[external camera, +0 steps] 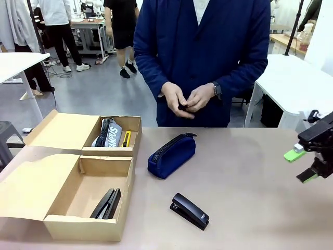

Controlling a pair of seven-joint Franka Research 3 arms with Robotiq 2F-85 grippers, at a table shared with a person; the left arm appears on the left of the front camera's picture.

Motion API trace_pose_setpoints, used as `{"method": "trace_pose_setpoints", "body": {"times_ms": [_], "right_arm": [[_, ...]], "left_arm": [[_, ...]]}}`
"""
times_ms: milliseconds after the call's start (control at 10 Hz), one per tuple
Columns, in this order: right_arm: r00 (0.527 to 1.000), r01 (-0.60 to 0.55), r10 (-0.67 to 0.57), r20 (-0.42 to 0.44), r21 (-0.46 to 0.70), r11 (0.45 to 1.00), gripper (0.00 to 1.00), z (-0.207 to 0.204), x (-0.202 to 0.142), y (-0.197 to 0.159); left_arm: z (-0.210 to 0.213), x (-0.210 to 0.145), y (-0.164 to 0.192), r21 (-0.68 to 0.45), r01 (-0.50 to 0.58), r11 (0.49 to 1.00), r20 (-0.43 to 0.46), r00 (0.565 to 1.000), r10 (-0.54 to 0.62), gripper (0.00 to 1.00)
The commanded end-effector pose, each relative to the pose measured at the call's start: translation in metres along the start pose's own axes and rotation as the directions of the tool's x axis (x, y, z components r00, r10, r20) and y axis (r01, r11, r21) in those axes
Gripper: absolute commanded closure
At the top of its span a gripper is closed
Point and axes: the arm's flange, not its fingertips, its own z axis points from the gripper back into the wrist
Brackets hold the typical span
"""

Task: Place items inside the box.
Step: Pick up a Pencil pouch or Stapler and place it inside the Mailer Box closest to the robot.

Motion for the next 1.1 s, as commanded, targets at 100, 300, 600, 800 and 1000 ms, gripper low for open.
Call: {"method": "trace_pose_setpoints", "body": {"times_ms": [100,300,600,800,1000], "right_arm": [[0.996,-0.073,0.067,0.063,0.108,0.991,0.0,0.009,-0.041,-0.038],[0.992,-0.034,0.026,0.12,0.066,0.997,0.0,0.0,-0.024,-0.025],[0.969,-0.185,0.211,0.128,-0.191,0.964,0.0,-0.065,0.043,0.084],[0.978,0.05,-0.011,0.208,-0.183,0.982,0.0,-0.134,0.099,0.147],[0.989,0.084,-0.039,0.139,-0.335,0.939,0.0,-0.198,0.116,0.161]], "left_arm": [[-0.002,-0.002,-0.001,-0.019,0.018,1.0,0.009,1.0,-0.017,0.0],[-0.002,-0.002,-0.001,-0.019,0.018,1.0,0.009,1.0,-0.017,0.0],[-0.002,-0.002,-0.001,-0.019,0.018,1.0,0.009,1.0,-0.017,0.0],[-0.002,-0.002,-0.001,-0.019,0.018,1.0,0.009,1.0,-0.017,0.0],[-0.002,-0.002,-0.001,-0.019,0.018,1.0,0.009,1.0,-0.017,0.0]]}}
